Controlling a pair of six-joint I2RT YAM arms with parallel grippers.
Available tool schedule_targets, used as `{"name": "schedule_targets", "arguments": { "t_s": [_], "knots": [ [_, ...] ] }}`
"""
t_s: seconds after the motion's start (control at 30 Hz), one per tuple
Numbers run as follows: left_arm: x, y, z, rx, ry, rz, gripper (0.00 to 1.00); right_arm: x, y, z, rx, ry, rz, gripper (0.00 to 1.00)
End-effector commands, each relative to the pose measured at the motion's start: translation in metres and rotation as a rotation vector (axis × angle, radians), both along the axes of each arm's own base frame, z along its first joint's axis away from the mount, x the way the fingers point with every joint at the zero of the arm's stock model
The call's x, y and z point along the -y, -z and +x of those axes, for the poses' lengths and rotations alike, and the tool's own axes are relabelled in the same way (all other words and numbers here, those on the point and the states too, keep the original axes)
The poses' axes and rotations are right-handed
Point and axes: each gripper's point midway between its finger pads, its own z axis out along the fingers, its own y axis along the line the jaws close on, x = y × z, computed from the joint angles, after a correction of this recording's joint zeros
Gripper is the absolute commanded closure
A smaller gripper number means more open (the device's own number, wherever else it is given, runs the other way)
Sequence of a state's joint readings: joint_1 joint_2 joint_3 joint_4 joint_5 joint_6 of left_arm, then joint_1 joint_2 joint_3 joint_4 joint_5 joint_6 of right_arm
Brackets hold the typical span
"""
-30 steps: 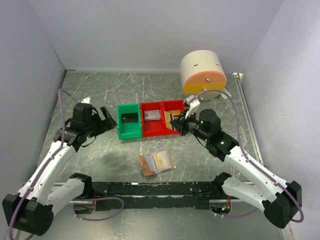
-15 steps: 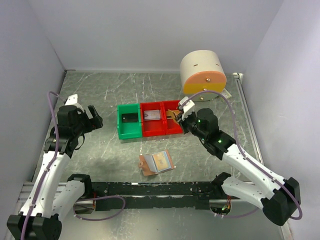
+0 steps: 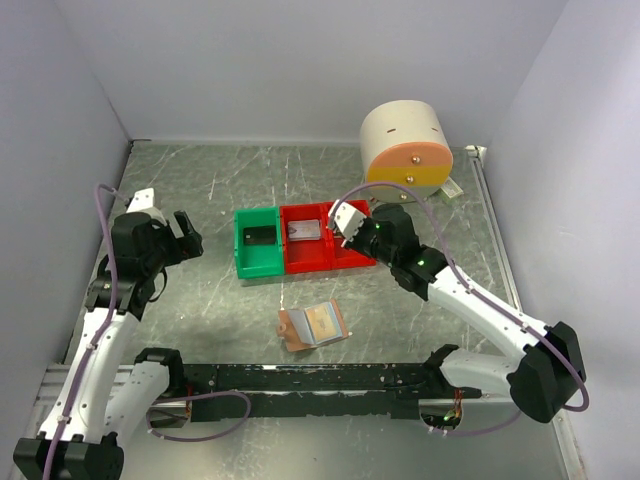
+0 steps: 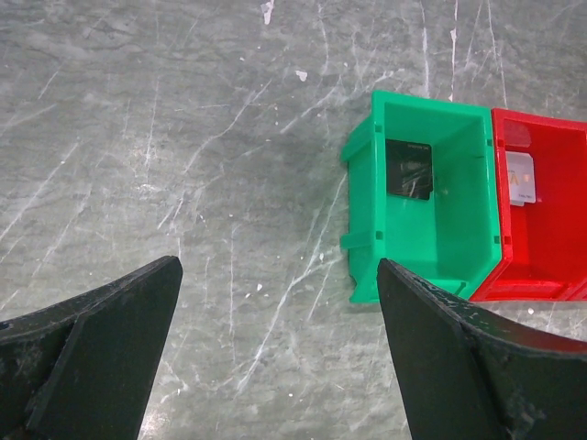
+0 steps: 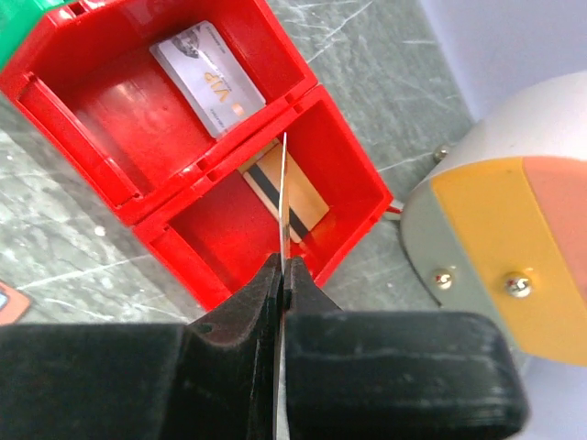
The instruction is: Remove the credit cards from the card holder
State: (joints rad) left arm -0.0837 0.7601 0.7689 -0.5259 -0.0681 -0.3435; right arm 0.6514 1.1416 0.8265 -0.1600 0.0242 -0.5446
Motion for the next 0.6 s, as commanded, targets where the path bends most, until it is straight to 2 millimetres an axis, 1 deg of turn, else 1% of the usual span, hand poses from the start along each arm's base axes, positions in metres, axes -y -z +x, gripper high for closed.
{"name": "schedule_targets", "arguments": {
  "t_s": [0.0, 0.07, 0.17, 0.23, 0.3, 0.37, 0.43, 0.53, 0.57],
  "knots": [
    [-0.005, -0.002, 0.003, 0.029, -0.011, 0.022, 0.01, -0.004, -0.010, 0.003, 0.095, -0.113, -0.113, 1.00],
    [-0.005, -0.001, 0.003, 0.021, -0.009, 0.023, 0.01, -0.009, 0.000, -0.001, 0.061, -0.166, -0.142, 1.00],
    [-0.004, 0.000, 0.004, 0.015, -0.006, 0.020, 0.00, -0.010, 0.018, 0.001, 0.015, -0.179, -0.189, 1.00],
    [-0.004, 0.001, 0.003, 0.011, -0.010, 0.020, 0.00, -0.004, 0.024, 0.011, 0.025, -0.128, -0.220, 1.00],
    [-0.006, 0.002, 0.003, 0.008, -0.018, 0.021, 0.00, 0.004, 0.023, 0.026, 0.073, -0.040, -0.229, 1.00],
    [-0.006, 0.002, 0.002, 0.004, -0.024, 0.022, 0.01, 0.009, 0.023, 0.038, 0.110, 0.005, -0.255, 1.00],
    [-0.006, 0.002, 0.002, 0.007, -0.024, 0.019, 0.00, 0.008, 0.027, 0.048, 0.089, 0.017, -0.261, 1.00],
    [-0.007, 0.002, 0.002, 0.005, -0.025, 0.023, 0.01, 0.003, 0.042, 0.058, 0.035, 0.020, -0.273, 1.00],
    [-0.007, 0.003, 0.001, 0.002, -0.027, 0.026, 0.01, 0.001, 0.043, 0.062, 0.040, 0.022, -0.268, 1.00]
  ]
}}
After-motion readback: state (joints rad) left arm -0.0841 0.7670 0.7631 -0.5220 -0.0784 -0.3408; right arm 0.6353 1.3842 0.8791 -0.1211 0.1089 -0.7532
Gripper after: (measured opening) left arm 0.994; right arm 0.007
